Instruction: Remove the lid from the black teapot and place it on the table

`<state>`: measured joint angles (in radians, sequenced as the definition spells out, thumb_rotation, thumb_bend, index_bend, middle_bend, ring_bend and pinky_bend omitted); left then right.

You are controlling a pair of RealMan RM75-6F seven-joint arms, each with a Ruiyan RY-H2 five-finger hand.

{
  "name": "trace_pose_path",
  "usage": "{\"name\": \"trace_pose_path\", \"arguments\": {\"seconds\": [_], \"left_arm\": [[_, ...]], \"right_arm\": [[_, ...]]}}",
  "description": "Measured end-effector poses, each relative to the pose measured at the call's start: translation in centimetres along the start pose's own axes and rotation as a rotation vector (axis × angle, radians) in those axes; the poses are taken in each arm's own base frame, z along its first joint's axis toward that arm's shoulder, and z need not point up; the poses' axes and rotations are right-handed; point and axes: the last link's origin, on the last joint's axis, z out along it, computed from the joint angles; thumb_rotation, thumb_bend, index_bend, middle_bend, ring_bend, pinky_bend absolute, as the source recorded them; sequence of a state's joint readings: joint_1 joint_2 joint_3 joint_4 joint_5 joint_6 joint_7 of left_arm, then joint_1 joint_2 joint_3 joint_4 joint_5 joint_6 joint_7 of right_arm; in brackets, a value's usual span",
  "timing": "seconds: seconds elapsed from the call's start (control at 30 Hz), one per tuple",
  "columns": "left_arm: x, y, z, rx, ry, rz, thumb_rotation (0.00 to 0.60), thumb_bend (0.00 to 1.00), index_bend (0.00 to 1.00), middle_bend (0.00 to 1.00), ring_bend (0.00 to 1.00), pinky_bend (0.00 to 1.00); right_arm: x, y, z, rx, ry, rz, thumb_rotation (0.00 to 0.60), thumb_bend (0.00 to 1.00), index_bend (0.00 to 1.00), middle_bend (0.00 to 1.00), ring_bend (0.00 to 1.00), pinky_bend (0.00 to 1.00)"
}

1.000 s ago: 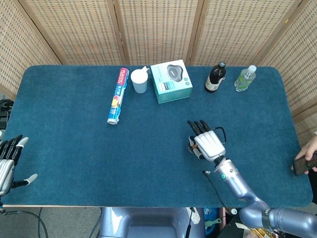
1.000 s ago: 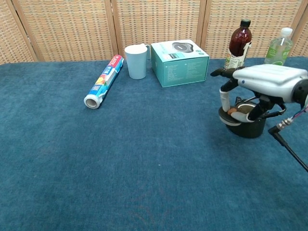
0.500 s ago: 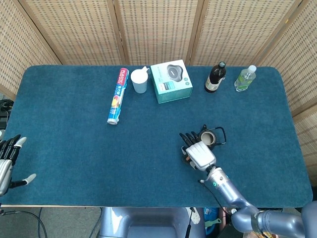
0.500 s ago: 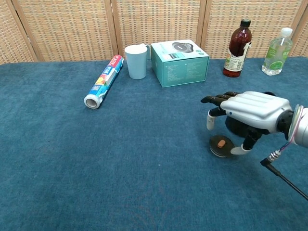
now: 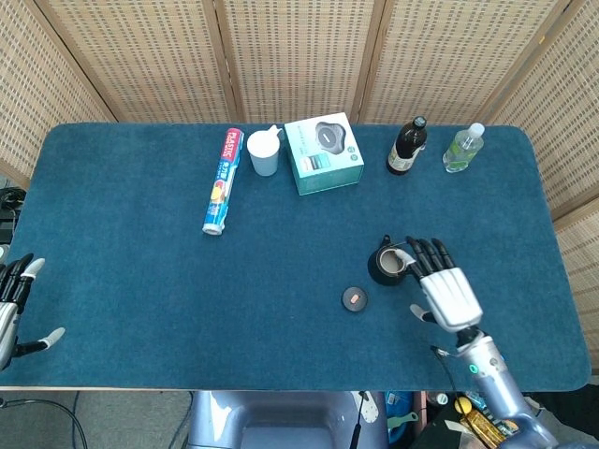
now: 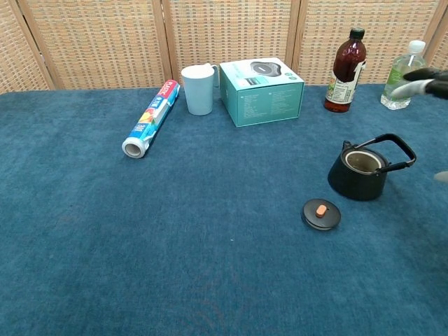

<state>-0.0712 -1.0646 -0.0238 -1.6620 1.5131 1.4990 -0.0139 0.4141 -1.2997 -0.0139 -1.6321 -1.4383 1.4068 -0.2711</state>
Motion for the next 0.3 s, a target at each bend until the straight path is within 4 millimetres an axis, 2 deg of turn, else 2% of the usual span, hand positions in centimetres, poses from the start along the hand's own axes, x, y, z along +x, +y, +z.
{"name": "trace_pose_path", "arguments": {"seconds": [0.2, 0.3], "left_arm": [[-0.1, 0.2, -0.2, -0.01, 0.001, 0.004, 0.6, 0.13, 0.0, 0.0, 0.0, 0.0], [0.0, 0.3, -0.3, -0.013, 0.005, 0.002, 0.6, 0.13, 0.0, 0.0, 0.0, 0.0]], "right_arm": [[1.1, 3.3, -5.5, -0.107, 0.08, 0.014, 0.6, 0.0, 0.0, 0.0, 0.0, 0.0], [1.5, 4.0, -7.2, -0.128, 0.098, 0.012, 0.6, 0.0, 0.0, 0.0, 0.0, 0.0]]}}
